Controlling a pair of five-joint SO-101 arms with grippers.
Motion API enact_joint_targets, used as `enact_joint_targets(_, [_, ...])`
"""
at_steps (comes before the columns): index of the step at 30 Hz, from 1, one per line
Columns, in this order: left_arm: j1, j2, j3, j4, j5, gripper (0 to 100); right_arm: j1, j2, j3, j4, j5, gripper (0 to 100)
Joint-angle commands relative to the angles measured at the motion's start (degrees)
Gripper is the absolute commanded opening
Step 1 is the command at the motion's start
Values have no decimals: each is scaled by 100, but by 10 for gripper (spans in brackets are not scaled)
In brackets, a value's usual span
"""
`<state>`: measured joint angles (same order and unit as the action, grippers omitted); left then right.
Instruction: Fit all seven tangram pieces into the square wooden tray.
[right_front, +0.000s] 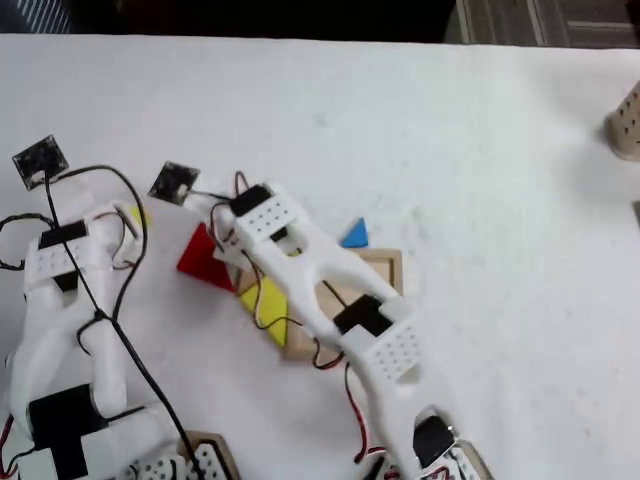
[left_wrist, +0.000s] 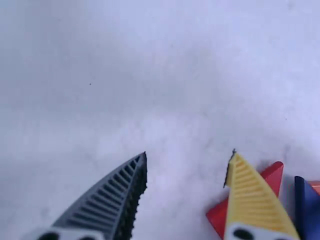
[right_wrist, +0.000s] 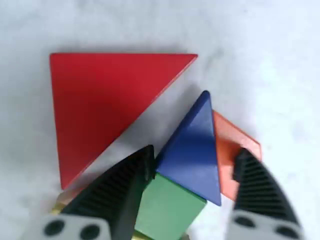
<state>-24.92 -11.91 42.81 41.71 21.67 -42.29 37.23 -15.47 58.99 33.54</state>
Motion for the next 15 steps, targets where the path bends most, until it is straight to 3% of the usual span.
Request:
enact_joint_targets(1, [-75,4,-334,44,18,278,13,-48,-62,198,114,142])
enact_joint_targets(10, [-374,31,-343,-114,53,277,365,-418,-281,681,62,41])
enact_joint_targets(15, [-374,31,-343,-114,53,277,426,-690,-369,945,-475,38])
